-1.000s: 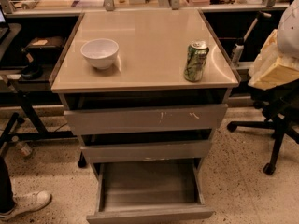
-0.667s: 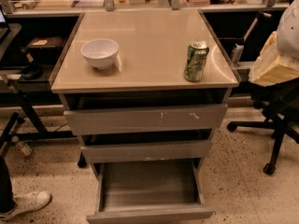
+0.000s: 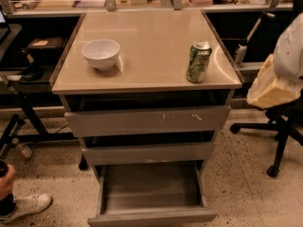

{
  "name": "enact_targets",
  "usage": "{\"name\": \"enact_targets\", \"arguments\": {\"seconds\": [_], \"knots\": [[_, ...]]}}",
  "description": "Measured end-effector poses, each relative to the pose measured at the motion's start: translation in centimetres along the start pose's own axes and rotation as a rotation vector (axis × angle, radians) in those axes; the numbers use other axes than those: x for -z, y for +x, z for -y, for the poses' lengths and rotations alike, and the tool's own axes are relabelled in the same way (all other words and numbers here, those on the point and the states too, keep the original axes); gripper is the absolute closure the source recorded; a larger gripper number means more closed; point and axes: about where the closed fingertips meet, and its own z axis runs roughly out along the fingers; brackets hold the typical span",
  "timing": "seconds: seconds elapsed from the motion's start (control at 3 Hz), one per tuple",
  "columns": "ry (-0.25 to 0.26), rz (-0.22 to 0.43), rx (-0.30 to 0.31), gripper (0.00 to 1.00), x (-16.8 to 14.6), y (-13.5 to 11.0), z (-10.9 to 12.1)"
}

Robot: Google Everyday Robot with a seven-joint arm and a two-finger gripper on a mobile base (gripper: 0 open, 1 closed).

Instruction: Close bottom drawer

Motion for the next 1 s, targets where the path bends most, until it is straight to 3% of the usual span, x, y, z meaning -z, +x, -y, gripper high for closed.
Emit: {"name": "enact_targets", "arguments": {"seconds": [0.33,0.67,1.0], "knots": [[-0.099,-0.015,-0.028,1.00,-5.4,0.9,-4.2],[-0.230,-0.056,-0.050,1.00,-12.5,2.2,-8.8],[-0.285,-0.089,-0.052,1.00,-14.3,3.5,-11.2]]}}
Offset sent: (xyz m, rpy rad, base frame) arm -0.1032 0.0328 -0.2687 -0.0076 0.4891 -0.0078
